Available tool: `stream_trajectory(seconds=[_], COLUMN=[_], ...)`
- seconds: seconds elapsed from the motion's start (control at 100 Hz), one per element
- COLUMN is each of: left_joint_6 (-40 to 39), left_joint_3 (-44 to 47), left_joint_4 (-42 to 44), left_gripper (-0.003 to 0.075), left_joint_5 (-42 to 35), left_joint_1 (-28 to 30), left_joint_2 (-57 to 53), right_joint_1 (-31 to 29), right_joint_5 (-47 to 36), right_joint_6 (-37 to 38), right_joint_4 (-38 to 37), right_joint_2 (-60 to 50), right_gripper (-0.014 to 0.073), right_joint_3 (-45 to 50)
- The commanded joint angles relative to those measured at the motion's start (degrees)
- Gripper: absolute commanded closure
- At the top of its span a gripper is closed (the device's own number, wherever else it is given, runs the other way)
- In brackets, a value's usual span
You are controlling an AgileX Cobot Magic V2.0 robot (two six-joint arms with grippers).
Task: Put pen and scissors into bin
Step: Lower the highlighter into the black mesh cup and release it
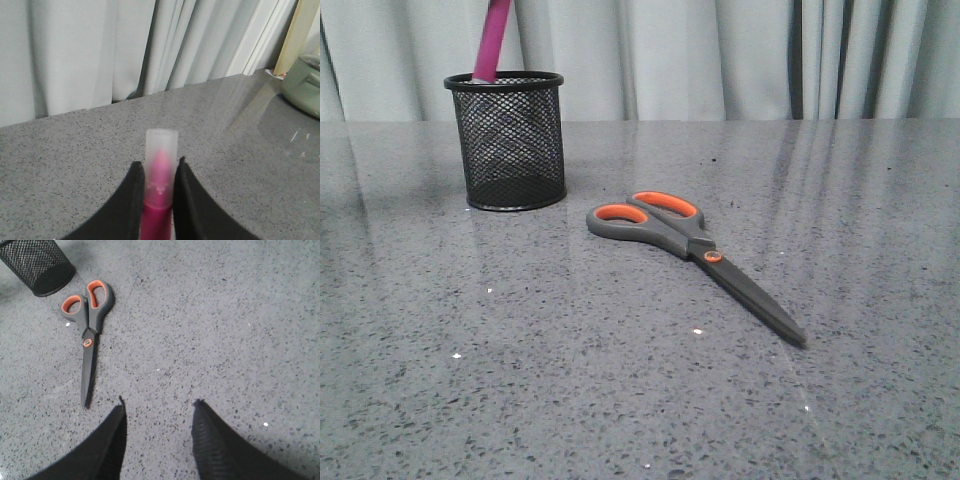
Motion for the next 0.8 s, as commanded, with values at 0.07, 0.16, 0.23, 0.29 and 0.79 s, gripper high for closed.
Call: stream_trajectory(seconds=[0.07,0.16,0.23,0.29,0.79], left_joint_6=[2.1,2.1,2.1,2.1,-0.4], left_joint_3=[-2.2,-2.2,-2.2,-2.2,-8.0], left_joint_4=[-5.5,-5.5,-5.5,-5.5,-5.5], left_gripper=[0.0741,0.0727,0.0668,0.0585,0.0329], left_joint_5=[3.2,2.2,1.1,0.9,17.3], left_joint_1=[-1.1,-1.2,-1.2,-1.2,-1.0], left_joint_2=[-0.5,0.4,0.7,1.1,-3.8], right_joint_1=[0.0,0.0,0.0,0.0,0.0], right_joint_5=[-1.6,-0.9,-0.4,0.0,0.1], right_joint_6=[-0.7,-0.7,-0.7,-0.7,-0.7], right_joint_4=[0.7,1.1,1.2,1.2,9.2], right_joint_2=[0.9,0.9,0.9,0.9,0.9], right_gripper=[0.0317,0.0317,0.0317,0.0317,0.0317], right_joint_3=[-1.6,-1.6,-1.6,-1.6,-1.6])
